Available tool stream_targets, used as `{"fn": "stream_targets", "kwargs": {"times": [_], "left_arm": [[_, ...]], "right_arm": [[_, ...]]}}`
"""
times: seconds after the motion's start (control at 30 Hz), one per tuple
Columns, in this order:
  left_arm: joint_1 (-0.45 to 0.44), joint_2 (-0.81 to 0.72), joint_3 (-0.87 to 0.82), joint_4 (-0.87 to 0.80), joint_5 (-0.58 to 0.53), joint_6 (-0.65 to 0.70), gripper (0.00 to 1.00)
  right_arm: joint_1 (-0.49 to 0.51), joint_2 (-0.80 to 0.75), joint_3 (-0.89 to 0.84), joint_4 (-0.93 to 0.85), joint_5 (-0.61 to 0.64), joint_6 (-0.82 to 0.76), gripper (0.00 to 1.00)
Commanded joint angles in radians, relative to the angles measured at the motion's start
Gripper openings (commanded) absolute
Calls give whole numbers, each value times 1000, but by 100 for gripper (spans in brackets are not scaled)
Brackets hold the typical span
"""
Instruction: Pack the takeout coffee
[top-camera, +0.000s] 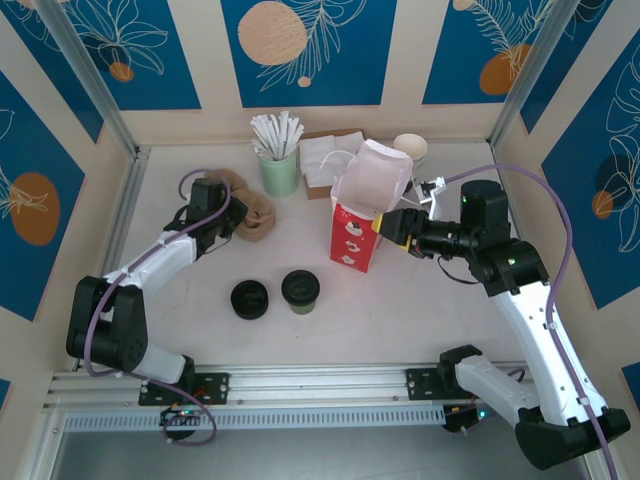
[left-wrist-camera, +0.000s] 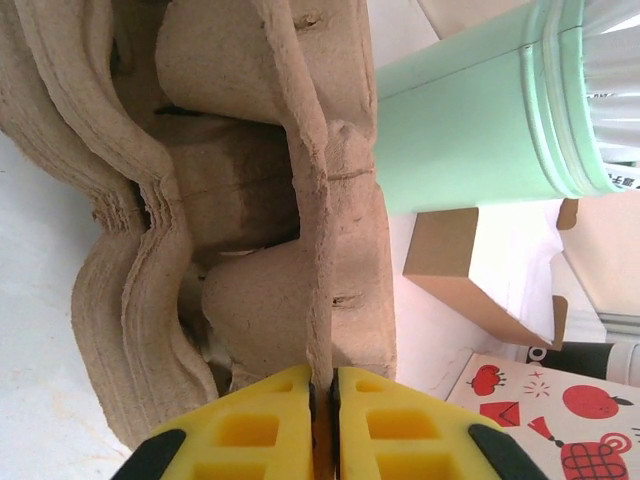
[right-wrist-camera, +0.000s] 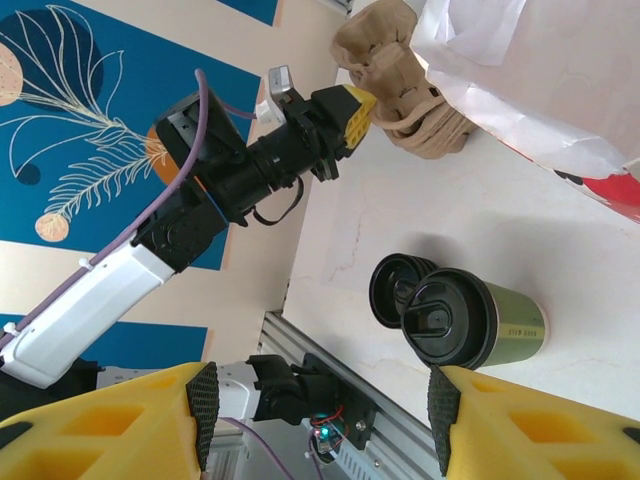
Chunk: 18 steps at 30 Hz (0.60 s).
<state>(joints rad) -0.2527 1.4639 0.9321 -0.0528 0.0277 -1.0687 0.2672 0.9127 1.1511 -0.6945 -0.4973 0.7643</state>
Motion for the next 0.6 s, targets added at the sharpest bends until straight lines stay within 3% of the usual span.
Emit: {"fn": "stream_targets", "kwargs": {"times": [0.0,0.3,0.57], "left_arm": [[12,-11,-6,31,16,-14,10],[11,-73,10,24,32,-27,9],[11,-186,76,-102,35,18,7]], "right_arm": [[-8,-13,-5,-17,-29,-11,60],[-10,-14,-4,-11,-30,-10,60],[-11,-17,22,6,-36,-14,59]]}}
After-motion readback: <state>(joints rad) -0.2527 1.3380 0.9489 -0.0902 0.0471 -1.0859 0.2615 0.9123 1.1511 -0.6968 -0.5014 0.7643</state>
